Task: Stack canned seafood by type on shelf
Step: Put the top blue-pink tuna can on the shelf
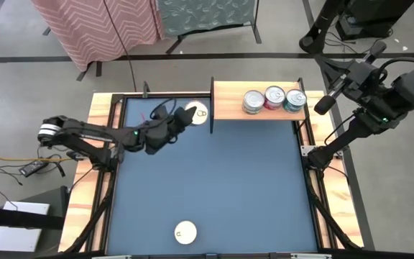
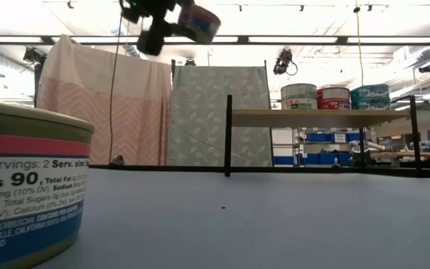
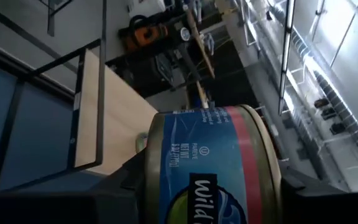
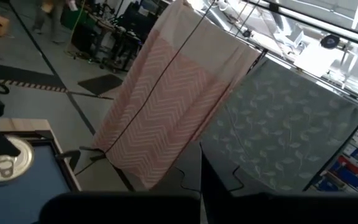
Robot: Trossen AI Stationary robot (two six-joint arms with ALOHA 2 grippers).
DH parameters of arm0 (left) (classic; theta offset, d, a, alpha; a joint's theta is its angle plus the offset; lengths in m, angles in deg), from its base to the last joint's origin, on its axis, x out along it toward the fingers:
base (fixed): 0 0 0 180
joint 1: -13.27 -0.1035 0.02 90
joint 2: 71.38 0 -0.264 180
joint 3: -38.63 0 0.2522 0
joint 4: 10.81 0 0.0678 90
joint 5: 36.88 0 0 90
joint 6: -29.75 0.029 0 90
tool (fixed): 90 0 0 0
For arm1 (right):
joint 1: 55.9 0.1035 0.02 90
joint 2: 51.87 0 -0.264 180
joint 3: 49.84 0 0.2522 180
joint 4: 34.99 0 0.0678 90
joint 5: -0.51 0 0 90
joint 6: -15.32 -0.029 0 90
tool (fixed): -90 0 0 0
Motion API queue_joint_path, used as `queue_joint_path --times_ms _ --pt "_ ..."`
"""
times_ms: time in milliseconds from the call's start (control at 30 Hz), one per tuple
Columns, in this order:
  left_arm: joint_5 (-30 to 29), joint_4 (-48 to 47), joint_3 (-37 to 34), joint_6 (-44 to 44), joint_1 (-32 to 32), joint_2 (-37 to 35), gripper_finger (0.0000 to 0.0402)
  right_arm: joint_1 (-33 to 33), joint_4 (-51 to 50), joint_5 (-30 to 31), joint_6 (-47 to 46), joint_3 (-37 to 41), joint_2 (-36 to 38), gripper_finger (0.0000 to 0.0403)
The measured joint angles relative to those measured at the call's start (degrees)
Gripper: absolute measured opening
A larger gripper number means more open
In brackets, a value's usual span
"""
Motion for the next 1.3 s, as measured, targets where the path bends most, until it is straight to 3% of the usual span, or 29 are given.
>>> queue_joint_path --times_ms 433,800,1000,1200,1300 --pt "1.31 19.36 -0.15 -3.38 -2.31 11.95 0.0184 0.00 0.27 -0.44 -0.43 0.00 0.00 0.0008" --pt "5.86 17.38 6.91 -4.38 -7.49 19.93 0.0184 0.00 0.24 -0.69 -1.54 -0.01 -0.73 0.0008" --pt "11.19 4.55 10.23 -7.38 -10.18 22.05 0.0184 0.00 0.22 -1.97 -2.08 0.00 -0.87 0.0008" --pt "12.64 5.22 13.35 -4.90 -11.44 23.63 0.0184 1.20 0.15 -1.96 -2.08 0.00 -0.81 0.0008" --pt "12.67 0.20 14.73 -2.87 -12.36 24.20 0.0184 1.98 0.04 -1.81 -2.08 0.00 -0.79 0.0008"
